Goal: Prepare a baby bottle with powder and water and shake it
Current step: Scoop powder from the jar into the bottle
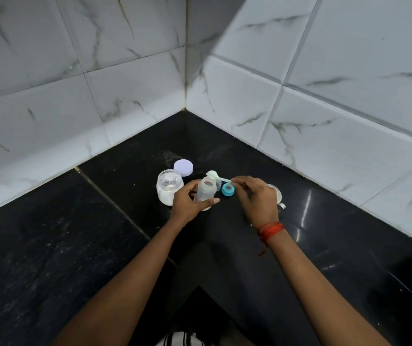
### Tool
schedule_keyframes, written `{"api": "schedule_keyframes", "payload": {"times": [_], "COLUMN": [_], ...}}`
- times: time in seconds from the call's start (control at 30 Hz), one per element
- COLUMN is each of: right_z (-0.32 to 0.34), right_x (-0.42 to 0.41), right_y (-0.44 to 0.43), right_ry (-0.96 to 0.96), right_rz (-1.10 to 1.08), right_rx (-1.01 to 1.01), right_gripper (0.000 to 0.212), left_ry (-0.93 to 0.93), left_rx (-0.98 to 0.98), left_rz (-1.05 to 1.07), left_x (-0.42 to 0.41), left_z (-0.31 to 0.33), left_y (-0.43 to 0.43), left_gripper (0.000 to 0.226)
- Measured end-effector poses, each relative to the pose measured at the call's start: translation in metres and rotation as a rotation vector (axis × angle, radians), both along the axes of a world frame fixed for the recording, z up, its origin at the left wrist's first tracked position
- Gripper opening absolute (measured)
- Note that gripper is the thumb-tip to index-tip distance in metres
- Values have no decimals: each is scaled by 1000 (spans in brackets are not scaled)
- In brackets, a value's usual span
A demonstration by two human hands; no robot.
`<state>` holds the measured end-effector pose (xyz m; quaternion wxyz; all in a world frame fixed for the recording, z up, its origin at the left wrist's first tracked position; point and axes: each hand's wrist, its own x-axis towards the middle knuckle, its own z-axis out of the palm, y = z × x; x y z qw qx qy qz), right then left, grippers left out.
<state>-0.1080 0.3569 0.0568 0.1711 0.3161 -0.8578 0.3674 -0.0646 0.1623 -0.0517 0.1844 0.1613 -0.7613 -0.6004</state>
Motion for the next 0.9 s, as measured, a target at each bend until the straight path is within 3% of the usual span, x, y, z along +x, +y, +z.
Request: {"api": "schedule_keyframes", "payload": {"times": [0.13,0.33,0.53,0.7,0.9], "right_z": [-1,-22,-11,-24,-20], "right_x": [3,2,1,6,4], "right_y": [-2,-1,0,0,0], "right_ry": [-45,-154,-123,-174,-141], "right_rz": [-49,-28,-59,-15,-34], "right_rx": [-108,-5,-144,-48,-151], "right_gripper": [11,11,10,8,10], "left_ry": [5,7,24,37,24], "left_rx": [20,17,25,18,-3], "left_rz": [13,-17,-8,-21,-21], "left_x": [-1,-1,-1,-1,0], "left_z": [2,4,5,6,6], "left_y": [1,1,3,4,1], "left_gripper": [63,65,71,65,67]}}
